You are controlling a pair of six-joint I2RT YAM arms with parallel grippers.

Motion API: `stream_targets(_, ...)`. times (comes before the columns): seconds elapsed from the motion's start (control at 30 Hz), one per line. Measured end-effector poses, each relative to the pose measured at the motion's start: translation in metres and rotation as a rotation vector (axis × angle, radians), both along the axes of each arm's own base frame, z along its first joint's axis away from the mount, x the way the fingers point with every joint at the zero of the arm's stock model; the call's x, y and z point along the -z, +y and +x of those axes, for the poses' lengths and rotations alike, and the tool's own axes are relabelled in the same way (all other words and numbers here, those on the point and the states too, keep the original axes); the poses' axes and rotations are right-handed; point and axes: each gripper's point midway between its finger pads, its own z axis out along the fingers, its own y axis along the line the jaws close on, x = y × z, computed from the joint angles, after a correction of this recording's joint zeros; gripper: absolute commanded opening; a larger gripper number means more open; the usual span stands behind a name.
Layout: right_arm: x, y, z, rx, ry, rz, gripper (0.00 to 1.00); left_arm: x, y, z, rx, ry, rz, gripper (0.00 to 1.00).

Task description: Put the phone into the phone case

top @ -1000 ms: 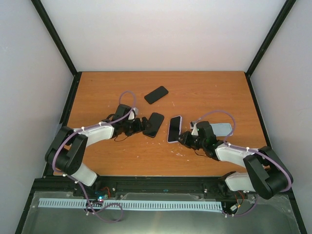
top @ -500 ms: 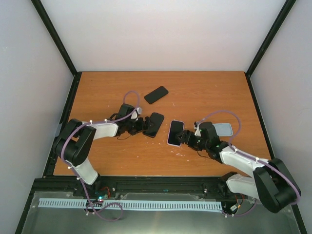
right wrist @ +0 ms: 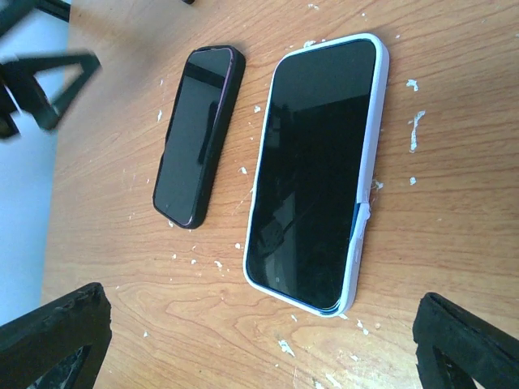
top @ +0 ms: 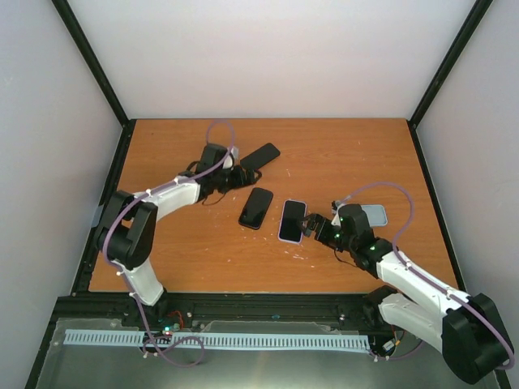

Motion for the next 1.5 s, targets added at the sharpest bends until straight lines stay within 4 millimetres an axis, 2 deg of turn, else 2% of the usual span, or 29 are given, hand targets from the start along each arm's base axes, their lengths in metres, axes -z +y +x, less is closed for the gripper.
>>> stream_targets(0.13, -0.002, -0.001, -0.001, -0.004, -0.009, -0.002, 1.00, -0.031, 0.010, 0.056, -0.082, -0.124, 0.049, 1.00)
stream_targets(0.2, -0.004, -0.001, -0.002, -0.007, -0.014, -0.002, 1.00, -0.035, 0.019, 0.084, -0.119, -0.153, 0.067, 0.99)
stream_targets(0.23, -0.005, -0.001, -0.002, -0.009, -0.017, -0.001, 1.00, -0.036, 0.021, 0.090, -0.126, -0.156, 0.070, 0.99)
stream_targets(0.3, -0.006, -0.001, -0.003, -0.013, -0.023, 0.000, 1.00, -0.030, 0.035, 0.120, -0.162, -0.150, 0.090, 0.99)
stream_targets(0.4, -0.008, -0.002, -0.004, -0.017, -0.031, -0.005, 1.00, -0.021, 0.044, 0.151, -0.178, -0.156, 0.115, 0.99)
stream_targets(0.5, -0.010, -0.006, -0.004, -0.005, -0.046, -0.021, 1.00, -0.010, 0.051, 0.174, -0.180, -0.163, 0.156, 0.99)
stream_targets(0.63, -0.015, -0.009, -0.003, 0.009, -0.069, -0.022, 1.00, 0.007, 0.050, 0.195, -0.151, -0.180, 0.210, 0.99)
stream_targets(0.8, -0.021, -0.012, -0.003, 0.022, -0.091, -0.021, 1.00, 0.037, 0.046, 0.208, -0.090, -0.170, 0.270, 0.99)
stream_targets(0.97, -0.016, -0.019, -0.004, 0.041, -0.081, -0.062, 1.00, 0.056, 0.038, 0.204, -0.022, -0.144, 0.261, 0.98)
stream_targets(1.27, -0.010, -0.035, -0.003, 0.088, -0.074, -0.158, 1.00, 0.054, 0.017, 0.191, 0.064, -0.117, 0.179, 0.93)
stream_targets(1.5, -0.016, -0.038, -0.006, 0.091, -0.091, -0.154, 1.00, 0.057, 0.000, 0.181, 0.109, -0.120, 0.171, 0.89)
